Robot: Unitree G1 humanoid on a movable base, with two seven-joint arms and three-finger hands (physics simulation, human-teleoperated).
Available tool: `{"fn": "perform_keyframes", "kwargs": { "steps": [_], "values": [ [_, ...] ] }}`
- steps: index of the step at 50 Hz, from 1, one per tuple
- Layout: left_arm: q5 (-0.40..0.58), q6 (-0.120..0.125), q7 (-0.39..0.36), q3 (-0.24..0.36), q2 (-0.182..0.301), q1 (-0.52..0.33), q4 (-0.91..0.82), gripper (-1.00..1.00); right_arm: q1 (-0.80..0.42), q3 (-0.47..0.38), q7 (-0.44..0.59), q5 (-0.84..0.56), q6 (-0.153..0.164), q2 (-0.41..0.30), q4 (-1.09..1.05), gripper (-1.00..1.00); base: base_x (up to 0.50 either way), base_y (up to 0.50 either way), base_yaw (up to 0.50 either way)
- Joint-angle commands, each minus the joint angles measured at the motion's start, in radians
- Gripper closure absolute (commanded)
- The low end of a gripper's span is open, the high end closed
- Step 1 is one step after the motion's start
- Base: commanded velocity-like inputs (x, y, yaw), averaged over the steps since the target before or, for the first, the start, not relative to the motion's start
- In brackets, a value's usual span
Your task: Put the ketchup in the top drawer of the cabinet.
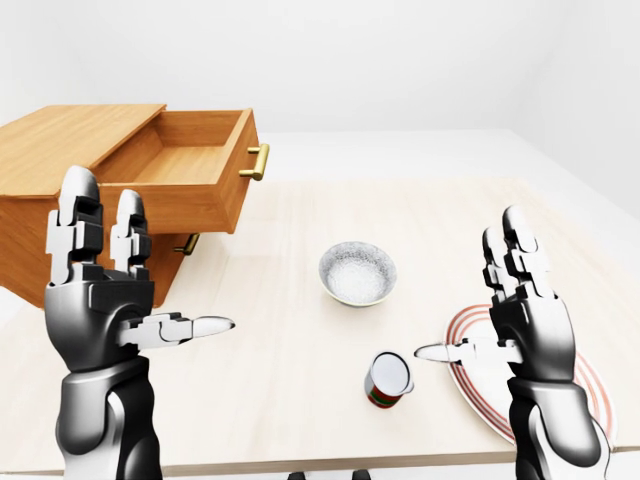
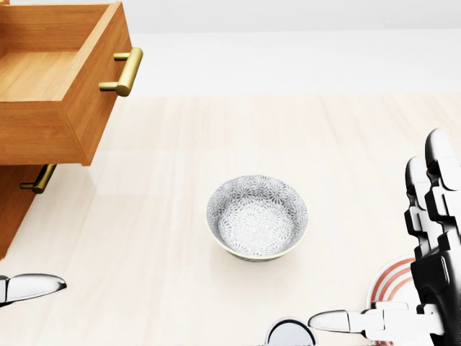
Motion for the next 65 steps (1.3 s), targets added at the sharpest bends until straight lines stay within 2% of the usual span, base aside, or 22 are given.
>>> {"fn": "perform_keyframes", "kwargs": {
  "steps": [1, 23, 44, 45, 54, 61, 65],
  "values": [
    [-0.008, 0.0, 0.0, 0.009, 0.004, 0.002, 0.0, -1.0, -0.008, 0.001, -0.002, -0.062, 0.0, -0.001, 0.012, -1.0, 0.0, 0.5, 0.0],
    [0.007, 0.0, 0.006, -0.003, 0.005, -0.004, 0.034, -1.0, 0.001, -0.018, 0.001, -0.035, 0.0, 0.008, 0.03, -1.0, 0.0, 0.5, 0.0],
    [-0.009, 0.0, 0.0, 0.015, 0.006, 0.005, 0.02, -1.0, 0.02, -0.003, 0.009, -0.056, 0.0, 0.009, 0.029, -1.0, 0.0, 0.5, 0.0],
    [-0.007, 0.0, 0.001, 0.015, 0.006, 0.003, 0.02, -1.0, 0.019, -0.01, 0.013, -0.024, 0.0, 0.021, 0.022, -1.0, 0.0, 0.0, 0.0],
    [-0.016, 0.0, 0.003, 0.028, 0.011, -0.002, 0.012, -1.0, 0.022, -0.026, 0.02, -0.044, 0.0, 0.013, 0.015, -1.0, 0.0, 0.0, 0.0],
    [-0.007, 0.0, 0.001, 0.015, 0.008, -0.001, 0.018, -1.0, 0.026, -0.022, 0.022, -0.046, 0.0, 0.018, 0.038, -1.0, 0.0, 0.0, 0.0],
    [-0.004, 0.0, 0.001, 0.01, 0.009, -0.003, 0.023, -1.0, 0.014, -0.052, 0.042, -0.036, 0.0, 0.007, 0.0, -1.0, 0.0, 0.0, 0.0]
  ]
}}
